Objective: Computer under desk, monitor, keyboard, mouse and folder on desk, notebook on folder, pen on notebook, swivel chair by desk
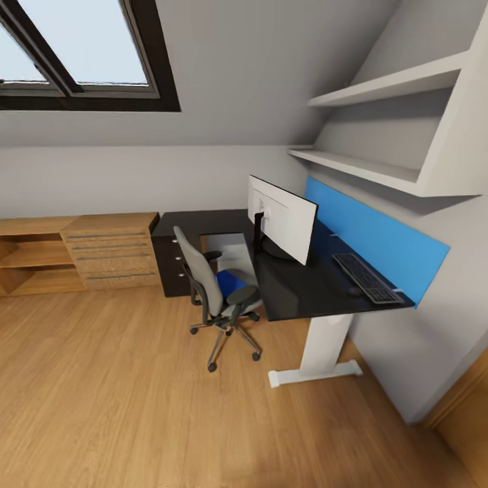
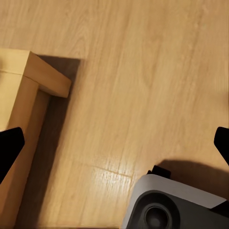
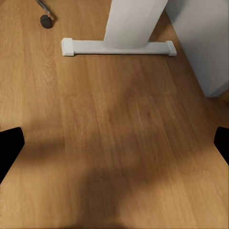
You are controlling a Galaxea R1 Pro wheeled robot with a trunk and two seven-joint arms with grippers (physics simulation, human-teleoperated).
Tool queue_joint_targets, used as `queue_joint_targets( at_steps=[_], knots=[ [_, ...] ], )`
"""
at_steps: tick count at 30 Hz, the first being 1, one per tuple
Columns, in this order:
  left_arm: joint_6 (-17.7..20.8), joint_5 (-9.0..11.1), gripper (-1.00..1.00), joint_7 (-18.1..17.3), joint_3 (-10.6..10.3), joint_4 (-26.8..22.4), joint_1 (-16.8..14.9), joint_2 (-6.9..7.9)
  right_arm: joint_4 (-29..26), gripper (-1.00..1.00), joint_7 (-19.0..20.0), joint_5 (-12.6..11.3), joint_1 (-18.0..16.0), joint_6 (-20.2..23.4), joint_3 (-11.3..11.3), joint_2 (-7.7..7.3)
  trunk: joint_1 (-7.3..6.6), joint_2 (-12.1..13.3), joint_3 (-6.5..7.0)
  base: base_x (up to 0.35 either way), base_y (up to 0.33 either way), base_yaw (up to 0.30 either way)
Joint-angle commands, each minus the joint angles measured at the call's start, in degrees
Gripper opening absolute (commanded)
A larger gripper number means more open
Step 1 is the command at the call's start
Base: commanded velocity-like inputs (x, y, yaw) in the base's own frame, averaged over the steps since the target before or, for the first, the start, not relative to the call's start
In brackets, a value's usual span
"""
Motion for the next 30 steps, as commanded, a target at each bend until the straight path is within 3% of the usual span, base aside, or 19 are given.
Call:
queue_joint_targets(
  at_steps=[1, 24, 30],
  knots=[
    [-0.26, 0.51, 1.00, 0.32, -0.47, 0.03, -0.05, 0.03, 0.02, 1.00, -0.32, 0.61, -0.03, -0.09, -0.35, 0.02, 0.01, -0.07, -0.12, 0.000, 0.000, 0.273],
    [-0.52, 0.51, 1.00, 0.32, -0.43, 0.12, -0.05, 0.03, 0.05, 1.00, -0.34, 0.69, -0.03, -0.13, -0.35, 0.06, 0.01, -0.07, -0.68, 0.000, 0.000, 0.273],
    [-0.39, 0.48, 1.00, 0.24, -0.55, 0.89, -0.05, 0.01, 0.05, 1.00, 0.14, 0.52, -0.03, -0.16, -0.36, -0.21, 0.01, -0.07, -0.84, 0.001, 0.164, 0.186]
  ],
)
